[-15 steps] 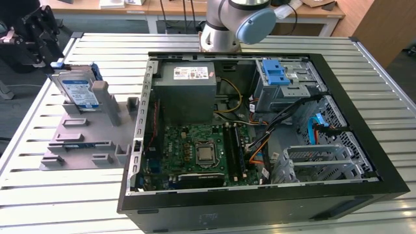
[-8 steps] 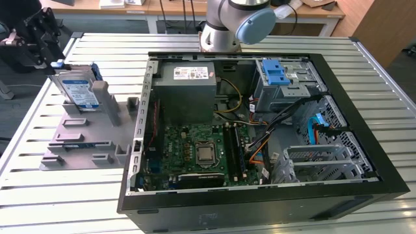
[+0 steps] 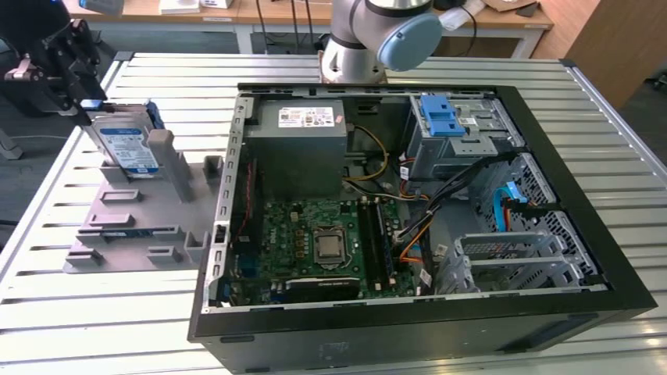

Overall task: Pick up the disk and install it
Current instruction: 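Pick up the disk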

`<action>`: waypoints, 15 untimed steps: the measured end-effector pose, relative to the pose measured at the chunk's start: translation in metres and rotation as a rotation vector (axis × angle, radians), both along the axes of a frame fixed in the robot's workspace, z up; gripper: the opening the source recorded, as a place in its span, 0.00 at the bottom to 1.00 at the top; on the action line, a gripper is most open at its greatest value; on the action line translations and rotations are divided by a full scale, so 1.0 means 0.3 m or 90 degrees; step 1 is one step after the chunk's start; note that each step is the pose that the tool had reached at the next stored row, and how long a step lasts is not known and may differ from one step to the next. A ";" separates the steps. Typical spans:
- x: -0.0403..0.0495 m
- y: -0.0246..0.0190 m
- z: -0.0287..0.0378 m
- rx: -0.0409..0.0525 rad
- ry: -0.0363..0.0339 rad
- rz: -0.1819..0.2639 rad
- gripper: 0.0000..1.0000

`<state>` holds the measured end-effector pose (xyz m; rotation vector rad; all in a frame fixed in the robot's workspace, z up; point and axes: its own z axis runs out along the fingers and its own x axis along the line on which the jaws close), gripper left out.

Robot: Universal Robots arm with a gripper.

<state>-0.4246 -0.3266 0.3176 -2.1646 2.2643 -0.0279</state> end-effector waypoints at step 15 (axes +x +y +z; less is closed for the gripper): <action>-0.004 0.015 -0.048 0.0000 0.0000 0.000 0.60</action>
